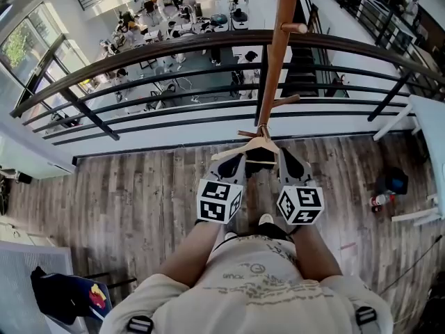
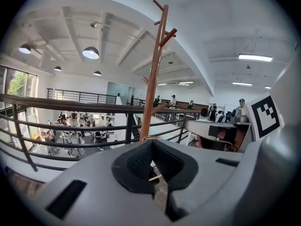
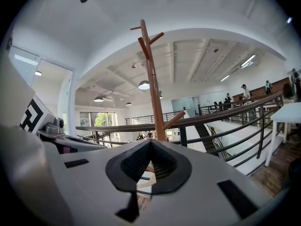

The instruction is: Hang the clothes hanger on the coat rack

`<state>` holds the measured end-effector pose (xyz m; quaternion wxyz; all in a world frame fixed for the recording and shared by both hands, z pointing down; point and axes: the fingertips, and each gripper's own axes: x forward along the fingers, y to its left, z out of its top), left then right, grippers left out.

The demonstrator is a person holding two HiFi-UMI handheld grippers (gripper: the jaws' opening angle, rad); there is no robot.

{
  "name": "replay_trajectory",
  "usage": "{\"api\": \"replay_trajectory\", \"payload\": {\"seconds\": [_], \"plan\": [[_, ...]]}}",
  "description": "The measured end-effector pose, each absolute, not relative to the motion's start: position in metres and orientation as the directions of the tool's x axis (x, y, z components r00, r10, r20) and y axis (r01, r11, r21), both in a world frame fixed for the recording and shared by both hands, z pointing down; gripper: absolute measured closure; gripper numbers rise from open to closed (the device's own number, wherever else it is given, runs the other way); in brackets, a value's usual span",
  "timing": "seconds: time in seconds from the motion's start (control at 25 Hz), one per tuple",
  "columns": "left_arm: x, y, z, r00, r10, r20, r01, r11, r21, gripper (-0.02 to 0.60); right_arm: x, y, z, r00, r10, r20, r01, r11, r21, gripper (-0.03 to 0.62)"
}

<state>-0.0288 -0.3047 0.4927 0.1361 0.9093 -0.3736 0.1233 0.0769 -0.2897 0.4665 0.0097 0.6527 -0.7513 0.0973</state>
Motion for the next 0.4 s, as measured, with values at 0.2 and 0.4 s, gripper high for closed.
{"api": "replay_trajectory", "payload": {"seconds": [0.2, 0.4], "plan": [[-0.0284, -0.3047, 0.4899, 0.696, -0.644, 0.318, -0.709, -0.687, 0.16, 0.584, 0.0749, -0.2892, 0.4681, -0.15, -0.977, 0.154, -0.984, 0.132, -0.12, 0.592], [-0.025, -0.3021, 0.4926, 0.696, -0.642, 0.321, -0.709, -0.686, 0.166, 0.584, 0.0778, -0.2878, 0.4714, -0.154, -0.975, 0.161, -0.983, 0.135, -0.123, 0.592]]}}
